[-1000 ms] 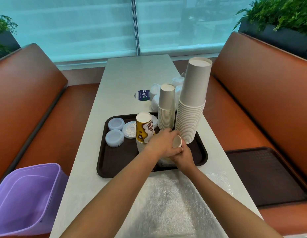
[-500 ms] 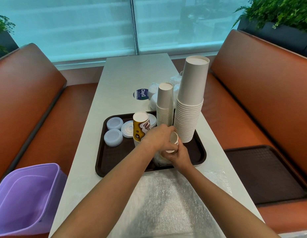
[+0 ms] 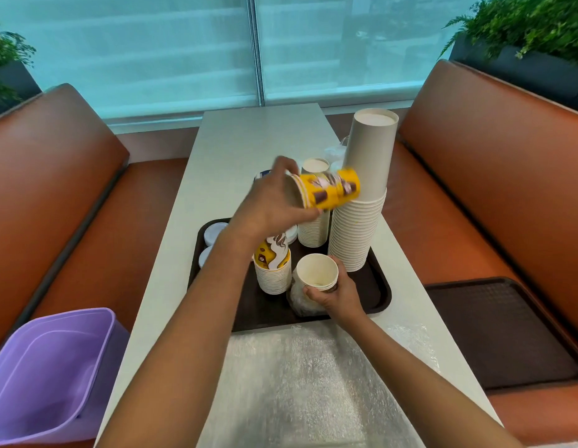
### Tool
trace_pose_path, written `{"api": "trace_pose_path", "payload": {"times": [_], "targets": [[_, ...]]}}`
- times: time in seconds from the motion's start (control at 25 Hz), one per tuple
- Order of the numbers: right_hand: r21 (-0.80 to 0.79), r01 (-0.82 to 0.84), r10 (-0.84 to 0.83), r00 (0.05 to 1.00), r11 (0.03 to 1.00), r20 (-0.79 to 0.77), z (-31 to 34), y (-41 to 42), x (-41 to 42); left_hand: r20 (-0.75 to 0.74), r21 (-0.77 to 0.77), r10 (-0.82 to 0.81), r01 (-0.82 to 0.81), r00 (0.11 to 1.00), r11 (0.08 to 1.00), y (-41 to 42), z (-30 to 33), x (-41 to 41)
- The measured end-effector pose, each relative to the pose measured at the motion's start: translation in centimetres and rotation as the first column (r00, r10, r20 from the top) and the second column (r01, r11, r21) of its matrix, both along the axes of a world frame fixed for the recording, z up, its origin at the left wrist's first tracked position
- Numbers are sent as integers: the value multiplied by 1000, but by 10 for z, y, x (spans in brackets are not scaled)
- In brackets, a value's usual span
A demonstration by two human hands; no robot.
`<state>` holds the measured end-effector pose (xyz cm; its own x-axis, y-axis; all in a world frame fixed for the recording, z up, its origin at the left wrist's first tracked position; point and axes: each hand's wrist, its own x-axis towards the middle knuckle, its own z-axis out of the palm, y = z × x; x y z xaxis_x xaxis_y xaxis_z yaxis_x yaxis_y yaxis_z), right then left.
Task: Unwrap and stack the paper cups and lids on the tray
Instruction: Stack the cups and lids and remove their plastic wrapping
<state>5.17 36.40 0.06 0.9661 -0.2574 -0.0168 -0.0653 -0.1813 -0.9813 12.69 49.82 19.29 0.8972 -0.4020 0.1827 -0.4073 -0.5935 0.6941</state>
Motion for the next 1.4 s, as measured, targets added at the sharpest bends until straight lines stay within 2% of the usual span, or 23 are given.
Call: {"api": "trace_pose_path", "payload": {"times": [0.04, 0.12, 0.2, 0.24, 0.32, 0.48, 0.6, 0.68, 0.72, 0.76, 0.8, 0.84, 0.88, 0.92, 0.96, 1.0, 1.04, 1.08, 1.16, 1.28, 1.4], "targets": [[0, -8, 8, 1000, 1000, -5, 0, -1, 0, -25, -199, 99, -102, 995, 975, 6, -8, 3], [14, -22, 22, 1000, 1000, -6, 0, -1, -1, -86, -494, 294, -297, 952, 817, 12, -30, 8], [10, -24, 24, 1000, 1000, -12, 0, -1, 0, -154, -629, 374, -383, 914, 676, 17, -55, 9], [11, -22, 22, 1000, 1000, -12, 1, -1, 0, -169, -660, 368, -382, 914, 647, 20, -70, 9], [13, -16, 16, 1000, 1000, -9, 1, -1, 0, -191, -646, 341, -380, 920, 663, 24, -101, 9], [1, -11, 11, 1000, 1000, -7, 2, -1, 0, -198, -499, 338, -391, 920, 773, 22, -131, 8], [-5, 2, -2, 1000, 1000, -6, 0, -1, 1, -163, -209, 296, -326, 941, 922, 24, -142, 17], [-3, -5, 5, 1000, 1000, -4, 0, -2, 1, -181, -72, 318, -335, 931, 939, 30, -151, 13], [-7, -8, 8, 1000, 1000, 0, -1, -1, 1, -100, -66, 392, -399, 915, 915, 31, -153, 7], [-12, -11, 11, 1000, 1000, -1, -1, -1, 1, 64, -127, 464, -454, 884, 882, 31, -155, -1], [-16, -10, 10, 1000, 1000, 3, -1, 0, 0, 290, -228, 498, -447, 817, 865, 28, -153, -11], [-18, 1, -1, 1000, 1000, 5, -2, 0, 0, 494, -317, 465, -346, 734, 883, 22, -148, -20], [-17, 7, -6, 1000, 1000, 12, -2, 1, -1, 656, -310, 345, -178, 672, 934, 14, -141, -27], [-26, 13, -13, 1000, 1000, 20, -3, 1, -1, 750, -202, 162, -11, 641, 979, 4, -133, -34], [-48, 14, -12, 1000, 999, 29, -1, 2, -2, 746, -45, -38, 107, 665, 993, -6, -128, -39], [-56, 13, -11, 999, 998, 37, 0, 3, -2, 625, 122, -209, 170, 752, 978, -17, -121, -43], [-77, 21, -18, 999, 997, 40, -1, 2, -2, 403, 281, -300, 195, 864, 940, -25, -118, -44], [-31, 22, -21, 999, 999, 41, -1, 1, -1, 186, 429, -297, 195, 936, 882, -31, -116, -42], [-5, 21, -21, 1000, 1000, 12, -1, 0, -2, -38, 586, -212, 194, 977, 786, -37, -112, -33], [52, -5, 4, 1000, 999, 19, 2, 1, -4, -128, 575, -188, 228, 974, 786, -42, -103, -20], [34, -7, 6, 1000, 999, 23, 1, 0, -3, -169, 598, -206, 266, 964, 756, -43, -92, -15]]}}
